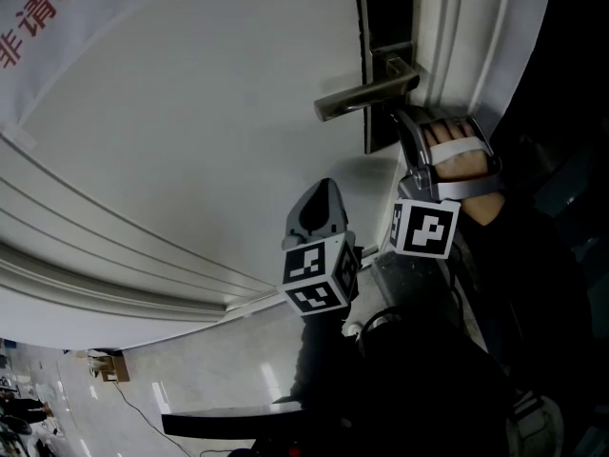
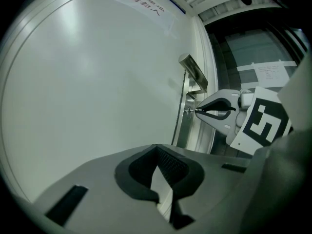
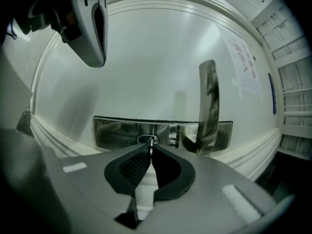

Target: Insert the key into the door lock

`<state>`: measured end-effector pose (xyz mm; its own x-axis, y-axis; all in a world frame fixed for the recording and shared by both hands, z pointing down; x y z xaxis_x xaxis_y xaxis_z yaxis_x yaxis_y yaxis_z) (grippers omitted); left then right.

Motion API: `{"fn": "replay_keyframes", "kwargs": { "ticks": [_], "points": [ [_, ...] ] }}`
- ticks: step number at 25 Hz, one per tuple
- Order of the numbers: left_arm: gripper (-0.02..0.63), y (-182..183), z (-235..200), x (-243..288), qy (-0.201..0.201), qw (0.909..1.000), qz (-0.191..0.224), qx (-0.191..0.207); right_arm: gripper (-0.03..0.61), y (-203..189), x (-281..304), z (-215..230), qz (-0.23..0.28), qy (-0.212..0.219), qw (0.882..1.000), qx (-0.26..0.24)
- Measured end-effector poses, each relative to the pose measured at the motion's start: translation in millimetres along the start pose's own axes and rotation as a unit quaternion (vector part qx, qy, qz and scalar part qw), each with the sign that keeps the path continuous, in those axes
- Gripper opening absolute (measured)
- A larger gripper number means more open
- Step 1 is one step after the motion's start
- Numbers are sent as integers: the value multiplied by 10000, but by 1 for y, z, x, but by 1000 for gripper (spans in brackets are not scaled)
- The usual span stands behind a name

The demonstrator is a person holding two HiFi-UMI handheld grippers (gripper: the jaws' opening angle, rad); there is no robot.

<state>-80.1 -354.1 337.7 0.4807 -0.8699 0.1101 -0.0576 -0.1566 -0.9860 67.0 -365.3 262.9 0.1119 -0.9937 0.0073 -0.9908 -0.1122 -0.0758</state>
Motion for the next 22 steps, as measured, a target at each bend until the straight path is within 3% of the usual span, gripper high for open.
{"fn": "replay_keyframes", "kwargs": {
  "ticks": [22],
  "points": [
    [2, 11, 1, 8, -97, 9997, 132, 167, 12, 0, 1, 0, -23, 11, 10000, -43]
  ]
}}
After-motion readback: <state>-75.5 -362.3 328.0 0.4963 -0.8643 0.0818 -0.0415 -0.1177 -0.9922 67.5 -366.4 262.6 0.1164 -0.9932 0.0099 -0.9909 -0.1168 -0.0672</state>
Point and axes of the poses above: the fingertips, and each gripper's own axes: x forward along the fingers, z to its right, y out of its top, the point moved 8 cm from there along -x, backward along the fingers, and after that the axes turned 8 degrees about x, right-handed, at the moved point
